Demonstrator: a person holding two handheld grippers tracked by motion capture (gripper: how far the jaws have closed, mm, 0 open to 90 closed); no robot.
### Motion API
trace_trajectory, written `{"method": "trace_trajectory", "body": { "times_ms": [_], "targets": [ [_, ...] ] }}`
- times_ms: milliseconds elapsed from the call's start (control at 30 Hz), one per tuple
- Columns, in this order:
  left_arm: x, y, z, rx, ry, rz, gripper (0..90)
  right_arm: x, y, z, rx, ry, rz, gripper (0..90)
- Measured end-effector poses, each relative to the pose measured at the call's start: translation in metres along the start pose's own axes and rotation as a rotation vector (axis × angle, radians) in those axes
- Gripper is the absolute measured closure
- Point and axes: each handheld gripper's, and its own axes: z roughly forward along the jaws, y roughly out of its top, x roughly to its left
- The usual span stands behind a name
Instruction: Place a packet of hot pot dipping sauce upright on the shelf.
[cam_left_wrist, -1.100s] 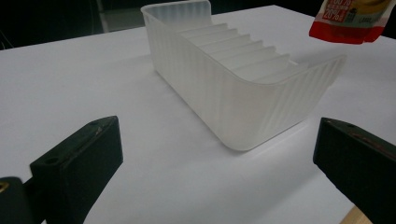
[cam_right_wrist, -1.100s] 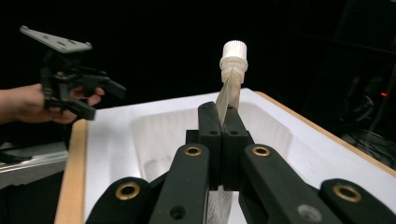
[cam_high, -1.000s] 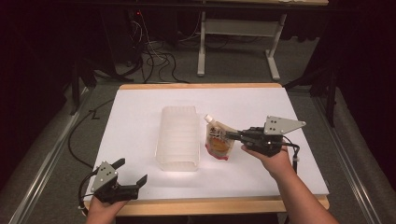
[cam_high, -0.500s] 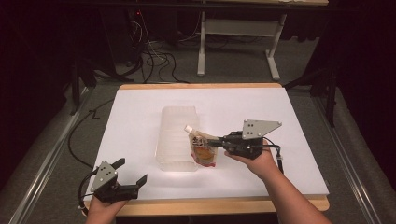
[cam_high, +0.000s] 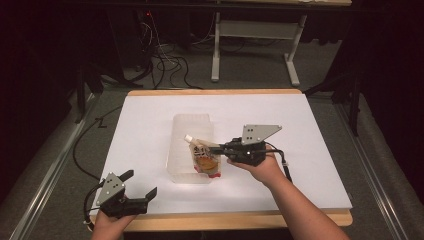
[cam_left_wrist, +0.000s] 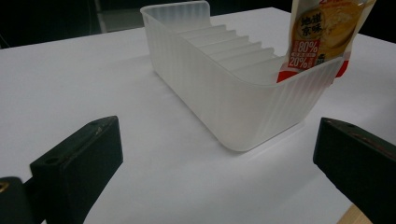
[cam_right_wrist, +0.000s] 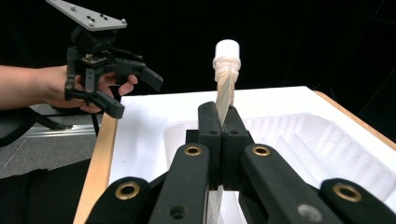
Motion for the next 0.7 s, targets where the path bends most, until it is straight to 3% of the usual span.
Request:
{"method": "trace_trajectory", "body": {
  "times_ms": [700],
  "targets": [
    [-0.001,0.000,0.003,0.003,-0.002,0.004,1.9,0.006,0.007,0.047,0.006,0.008,-0.016,90.0]
  ]
}}
